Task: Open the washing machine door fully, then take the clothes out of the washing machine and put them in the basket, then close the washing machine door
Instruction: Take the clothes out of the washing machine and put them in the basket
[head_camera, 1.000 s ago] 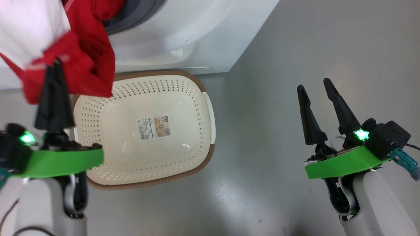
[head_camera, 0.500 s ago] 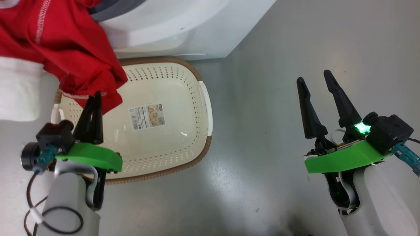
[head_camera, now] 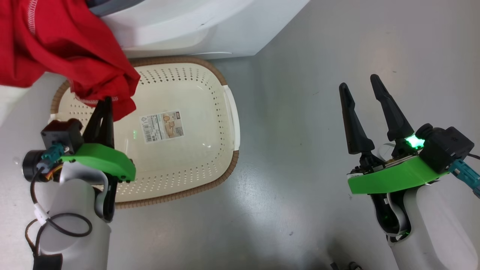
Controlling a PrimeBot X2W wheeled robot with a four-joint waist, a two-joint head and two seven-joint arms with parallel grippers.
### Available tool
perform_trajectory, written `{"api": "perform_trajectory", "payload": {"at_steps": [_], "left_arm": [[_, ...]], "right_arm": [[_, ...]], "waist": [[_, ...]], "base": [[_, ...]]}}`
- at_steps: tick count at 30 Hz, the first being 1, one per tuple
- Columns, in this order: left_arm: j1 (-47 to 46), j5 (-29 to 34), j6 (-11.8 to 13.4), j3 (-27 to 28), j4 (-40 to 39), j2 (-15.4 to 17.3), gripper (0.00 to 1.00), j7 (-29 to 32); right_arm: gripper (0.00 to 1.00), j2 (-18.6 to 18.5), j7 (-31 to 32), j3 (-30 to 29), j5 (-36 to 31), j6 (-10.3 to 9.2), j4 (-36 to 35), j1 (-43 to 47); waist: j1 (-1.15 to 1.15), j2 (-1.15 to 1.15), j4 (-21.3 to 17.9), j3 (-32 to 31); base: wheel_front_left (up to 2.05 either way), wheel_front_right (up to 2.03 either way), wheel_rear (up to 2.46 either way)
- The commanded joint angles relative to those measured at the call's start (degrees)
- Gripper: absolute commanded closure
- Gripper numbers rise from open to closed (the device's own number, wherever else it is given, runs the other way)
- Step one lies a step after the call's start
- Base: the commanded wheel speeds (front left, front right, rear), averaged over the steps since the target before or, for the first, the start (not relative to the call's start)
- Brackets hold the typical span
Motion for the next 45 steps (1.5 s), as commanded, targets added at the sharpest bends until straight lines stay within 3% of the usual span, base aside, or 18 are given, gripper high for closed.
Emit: {"api": "perform_trajectory", "payload": {"at_steps": [1,2,3,4,5,14,35,45], "left_arm": [[0.6,-0.2,-0.3,1.3,-0.5,2.1,0.62,-0.1],[0.5,-0.3,-0.3,1.3,-0.5,2.1,0.52,-0.1],[0.4,-0.3,-0.3,1.3,-0.4,2.0,0.21,-0.1],[0.5,-0.5,-0.3,1.3,-0.6,2.0,0.05,-0.1],[0.6,-0.7,-0.3,1.3,-0.8,2.0,0.00,-0.1],[4.9,-2.7,-0.3,2.2,-8.6,1.1,0.00,-0.1],[20.2,-0.9,-0.3,6.7,-37.0,-0.3,0.00,-0.1],[22.9,-3.0,0.2,5.7,-41.8,-0.4,0.00,-0.1]], "right_arm": [[0.00,0.1,-0.4,1.4,0.2,0.43,-1.4,0.6],[0.00,0.1,-0.4,1.4,0.2,0.43,-1.3,0.6],[0.00,0.1,-0.4,1.4,0.1,0.43,-1.3,0.6],[0.00,0.1,-0.4,1.3,0.1,0.43,-1.3,0.6],[0.00,0.1,-0.4,1.3,0.0,0.43,-1.3,0.7],[0.00,0.1,-0.4,1.1,-0.9,0.43,-0.8,1.5],[0.00,0.1,-0.4,0.0,-2.5,0.43,-0.9,2.8],[0.00,0.1,-0.4,-0.4,-2.8,0.43,-1.1,2.5]], "waist": [[0.00,0.00,0.0,0.0],[0.00,0.00,0.1,-0.1],[0.00,0.00,0.2,-0.2],[0.00,0.00,0.2,-0.3],[0.00,0.00,0.3,-0.4],[0.00,0.00,2.1,-2.3],[0.00,0.00,4.6,-3.7],[0.00,0.00,5.2,-3.0]], "base": [[0.00,0.00,0.00],[0.00,0.00,0.00],[0.00,0.00,0.00],[0.00,0.00,0.00],[0.00,0.00,0.00],[0.00,0.00,0.00],[0.00,0.00,0.00],[0.00,0.00,0.00]]}}
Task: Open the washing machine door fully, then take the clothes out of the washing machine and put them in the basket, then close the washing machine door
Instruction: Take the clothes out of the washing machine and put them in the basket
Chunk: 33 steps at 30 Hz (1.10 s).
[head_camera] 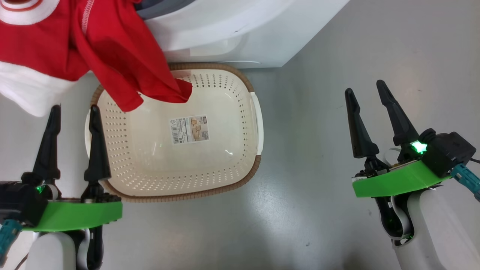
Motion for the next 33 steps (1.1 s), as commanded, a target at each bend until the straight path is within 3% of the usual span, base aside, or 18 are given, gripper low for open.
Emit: {"api": "perform_trajectory", "payload": {"at_steps": [1,9,14,20,33], "left_arm": [[1.2,-0.2,0.1,1.5,-1.7,0.9,0.00,-0.1],[-4.0,3.3,-0.1,0.4,-2.3,1.0,0.00,-0.1],[-11.5,4.0,-0.3,-0.9,1.0,2.8,0.00,-0.1],[-24.4,3.0,-0.4,-4.2,12.3,6.9,0.00,0.9],[-41.6,-1.0,-0.4,-13.3,27.8,10.0,0.00,9.9]], "right_arm": [[0.00,0.2,-0.4,1.2,-0.8,0.43,-1.4,1.0],[0.00,0.2,-0.4,1.2,-1.0,0.43,-1.3,0.6],[0.00,0.1,-0.4,1.2,-1.3,0.43,-1.4,0.4],[0.00,-0.2,-0.4,1.8,-1.4,0.43,-1.3,-0.3],[0.00,-0.6,-0.4,2.3,-1.6,0.43,-1.6,-0.6]], "waist": [[0.00,0.00,0.1,0.1],[0.00,0.00,0.6,0.5],[0.00,0.00,1.1,0.9],[0.00,0.00,1.4,1.5],[0.00,0.00,1.8,2.5]], "base": [[0.00,0.00,0.00],[0.00,0.00,0.00],[0.00,0.00,0.00],[0.00,0.00,0.00],[0.00,0.00,0.00]]}}
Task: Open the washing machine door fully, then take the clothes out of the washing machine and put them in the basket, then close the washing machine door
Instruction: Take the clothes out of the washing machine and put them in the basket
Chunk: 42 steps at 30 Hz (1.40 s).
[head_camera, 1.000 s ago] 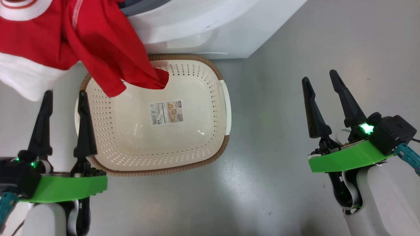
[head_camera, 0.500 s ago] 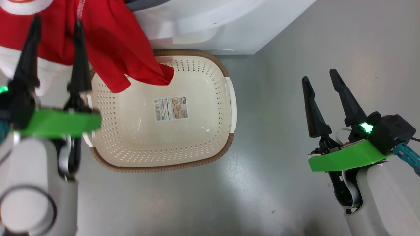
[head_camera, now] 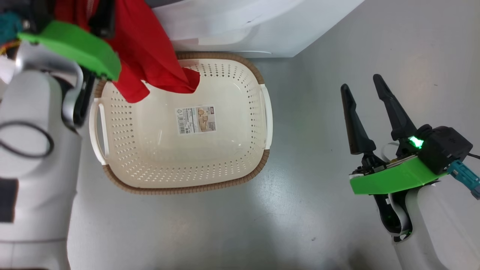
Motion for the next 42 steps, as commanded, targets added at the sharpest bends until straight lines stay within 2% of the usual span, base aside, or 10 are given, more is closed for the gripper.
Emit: {"api": "perform_trajectory", "payload": {"at_steps": [1,10,23,24,25,26,27,28,33,42], "left_arm": [[-1.7,0.0,-0.3,0.6,0.3,2.9,0.00,0.6],[-12.2,0.0,-0.2,-1.4,14.1,2.1,0.00,4.5],[-20.8,-3.0,-0.3,-3.5,30.9,1.1,0.00,4.7],[-21.2,-3.3,-0.3,-3.8,31.6,1.1,0.11,4.7],[-21.7,-4.0,-0.3,-4.5,33.1,1.0,0.58,4.7],[-21.9,-4.3,-0.3,-5.0,33.6,1.0,0.81,4.5],[-22.1,-4.7,-0.3,-5.4,34.0,1.0,0.95,4.3],[-22.3,-5.1,-0.3,-5.7,34.4,1.0,1.00,4.0],[-22.7,-6.6,-0.3,-7.0,35.6,1.0,1.00,2.7],[-22.5,-9.9,-0.3,-8.9,36.1,1.1,1.00,-4.1]], "right_arm": [[0.00,0.0,-0.4,1.5,-0.1,0.43,-1.4,0.6],[0.00,-0.4,-0.4,2.0,-0.1,0.43,-1.7,0.0],[0.00,-0.4,-0.4,2.9,0.0,0.43,-1.7,-1.0],[0.00,-0.4,-0.4,2.9,0.0,0.43,-1.7,-1.1],[0.00,-0.4,-0.4,2.9,0.0,0.43,-1.8,-1.2],[0.00,-0.4,-0.4,2.9,0.0,0.43,-1.8,-1.2],[0.00,-0.4,-0.4,2.9,0.0,0.43,-1.8,-1.2],[0.00,-0.3,-0.4,2.9,0.0,0.43,-1.9,-1.3],[0.00,-0.3,-0.4,2.7,0.0,0.43,-1.9,-1.3],[0.00,-0.5,-0.4,2.3,-0.2,0.43,-2.0,-1.4]], "waist": [[0.00,0.00,0.0,0.1],[0.00,0.00,0.2,1.1],[0.00,0.00,-0.7,2.1],[0.00,0.00,-0.7,2.1],[0.00,0.00,-0.8,2.2],[0.00,0.00,-0.9,2.3],[0.00,0.00,-0.9,2.3],[0.00,0.00,-0.9,2.3],[0.00,0.00,-0.8,2.4],[0.00,0.00,0.0,2.2]], "base": [[0.00,0.00,0.00],[0.00,0.00,0.00],[0.00,0.00,0.00],[0.00,0.00,0.00],[0.00,0.00,0.00],[0.00,0.00,0.00],[0.00,0.00,0.00],[0.00,0.00,0.00],[0.00,0.00,0.00],[0.00,0.00,0.00]]}}
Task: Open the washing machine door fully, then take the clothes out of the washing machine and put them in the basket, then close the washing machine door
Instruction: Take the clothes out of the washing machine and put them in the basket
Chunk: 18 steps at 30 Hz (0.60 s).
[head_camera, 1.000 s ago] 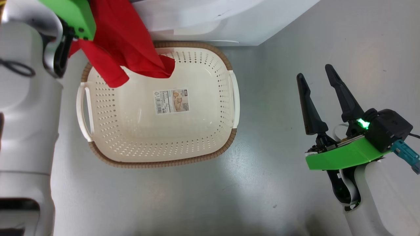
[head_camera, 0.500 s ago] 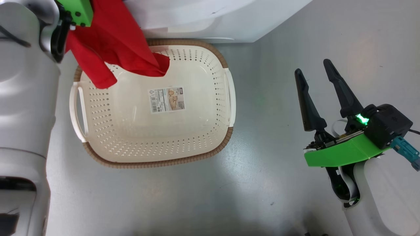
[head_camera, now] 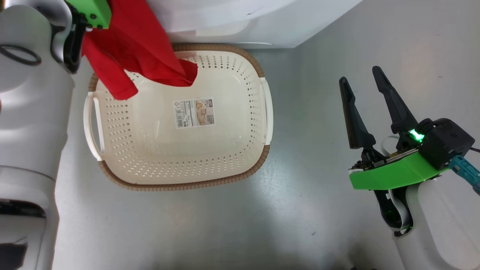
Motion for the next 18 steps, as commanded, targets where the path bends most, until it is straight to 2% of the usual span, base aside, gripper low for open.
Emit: {"api": "perform_trajectory", "payload": {"at_steps": [1,5,9,14,18], "left_arm": [[1.1,-0.8,-0.4,0.5,-0.2,3.1,1.00,-0.8],[2.8,-3.4,-0.4,0.8,-2.1,3.0,1.00,-4.2],[6.6,-6.3,-0.4,2.3,-7.5,3.1,1.00,-5.3],[15.9,-7.0,-0.4,8.3,-23.4,3.7,1.00,-5.4],[25.4,-4.2,-0.4,12.9,-35.9,2.1,1.00,-5.4]], "right_arm": [[0.00,0.1,-0.4,1.3,-0.2,0.43,-1.4,0.1],[0.00,0.1,-0.4,1.1,-0.2,0.43,-1.4,0.4],[0.00,0.1,-0.4,0.8,-0.2,0.43,-1.5,0.8],[0.00,0.0,-0.4,0.4,-0.3,0.43,-1.6,1.0],[0.00,0.0,-0.4,0.4,-0.3,0.43,-1.6,1.2]], "waist": [[0.00,0.00,0.1,-0.1],[0.00,0.00,0.5,-0.7],[0.00,0.00,1.0,-1.2],[0.00,0.00,1.6,-1.6],[0.00,0.00,1.8,-2.1]], "base": [[0.00,0.00,0.00],[0.00,0.00,0.00],[0.00,0.00,0.00],[0.00,0.00,0.00],[0.00,0.00,0.00]]}}
